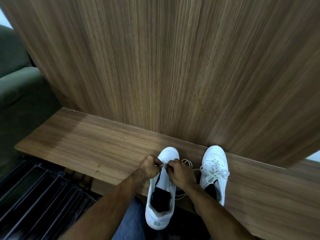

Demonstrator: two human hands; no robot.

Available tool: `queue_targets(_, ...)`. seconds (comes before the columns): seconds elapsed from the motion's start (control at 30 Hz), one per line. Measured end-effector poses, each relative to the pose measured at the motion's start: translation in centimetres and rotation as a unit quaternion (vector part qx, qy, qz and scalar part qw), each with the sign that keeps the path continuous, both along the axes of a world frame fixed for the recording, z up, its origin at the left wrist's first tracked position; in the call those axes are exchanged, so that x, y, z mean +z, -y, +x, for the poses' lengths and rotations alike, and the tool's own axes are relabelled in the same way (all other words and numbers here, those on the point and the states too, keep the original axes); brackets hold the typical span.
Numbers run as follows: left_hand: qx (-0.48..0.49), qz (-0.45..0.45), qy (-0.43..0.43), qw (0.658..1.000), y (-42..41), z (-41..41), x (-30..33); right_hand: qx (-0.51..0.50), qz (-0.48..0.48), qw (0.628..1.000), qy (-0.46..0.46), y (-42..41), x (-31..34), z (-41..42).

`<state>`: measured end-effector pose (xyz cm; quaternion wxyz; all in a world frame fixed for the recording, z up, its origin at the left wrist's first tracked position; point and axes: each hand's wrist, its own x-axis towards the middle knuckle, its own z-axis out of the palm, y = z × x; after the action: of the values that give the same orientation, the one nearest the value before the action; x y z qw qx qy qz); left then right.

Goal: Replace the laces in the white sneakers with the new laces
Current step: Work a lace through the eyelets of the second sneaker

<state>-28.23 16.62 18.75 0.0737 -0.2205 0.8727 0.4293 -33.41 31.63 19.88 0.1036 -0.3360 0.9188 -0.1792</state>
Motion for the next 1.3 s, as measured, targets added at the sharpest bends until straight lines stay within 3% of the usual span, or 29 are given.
queue_targets(0.4,0.003,0.045,0.003,0.999,0.5,-0.3,0.2,0.032,0.050,0.998,0.018,0.2,1.2,-0.1)
queue_targets(0.73,0.006,0.036,-0.007,0.999,0.5,-0.2,-0.1,-0.026,0.011,0.999,0.023,0.4,0.1,0.9)
queue_targets(1.1,-0.016,0.040,-0.008,0.999,0.9,-0.1,-0.3,-0.023,0.030,0.999,0.016,0.8,-0.1,0.5)
queue_targets(1.2,0.016,0.066,0.001,0.998,0.8,0.0,-0.2,-0.029,0.026,0.999,0.014,0.9,-0.5,0.6)
queue_targets(1.3,0.094,0.150,0.027,0.984,0.8,0.2,-0.2,-0.044,0.014,0.999,0.011,0.8,-0.9,1.0)
